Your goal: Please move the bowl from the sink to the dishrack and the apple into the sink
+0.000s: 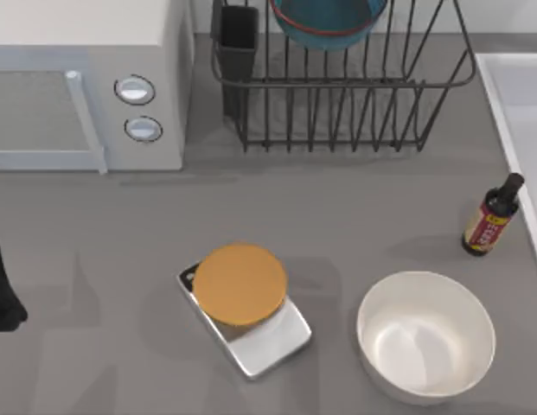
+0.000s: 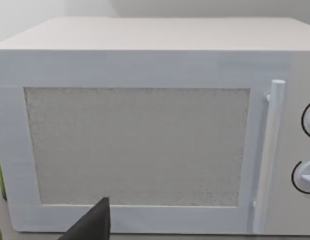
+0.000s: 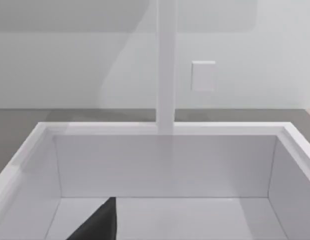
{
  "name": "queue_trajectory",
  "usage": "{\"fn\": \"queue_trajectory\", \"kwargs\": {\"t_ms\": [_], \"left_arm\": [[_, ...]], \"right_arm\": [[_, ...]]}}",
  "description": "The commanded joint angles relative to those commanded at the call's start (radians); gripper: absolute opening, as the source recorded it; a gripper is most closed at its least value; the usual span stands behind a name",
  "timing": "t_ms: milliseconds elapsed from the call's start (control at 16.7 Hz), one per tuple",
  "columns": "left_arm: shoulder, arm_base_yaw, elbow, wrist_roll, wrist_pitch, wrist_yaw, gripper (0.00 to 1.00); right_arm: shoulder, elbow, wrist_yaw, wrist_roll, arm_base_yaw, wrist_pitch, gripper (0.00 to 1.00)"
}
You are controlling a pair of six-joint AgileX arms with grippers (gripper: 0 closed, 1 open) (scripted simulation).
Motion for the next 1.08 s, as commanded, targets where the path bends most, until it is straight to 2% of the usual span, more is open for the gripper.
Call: {"fn": "queue_trajectory", "kwargs": {"t_ms": [240,480,840,1080], "left_arm": [[0.000,0.000,0.000,0.000,0.000,0.000,1.00],[0.000,0.000,0.000,0.000,0.000,0.000,1.00],[0.000,0.000,0.000,0.000,0.000,0.000,1.00],[0.000,0.000,0.000,0.000,0.000,0.000,1.00]], "right_arm": [[-0.026,-0.027,0.018,0.000,0.005,-0.030,1.00],[-0.189,-0.134,0.080,0.021,0.043,-0.212,1.00],[-0.612,-0.186,0.226,0.037,0.121,-0.600,1.00],[-1.025,-0.255,0.309,0.010,0.184,-0.829,1.00]]}}
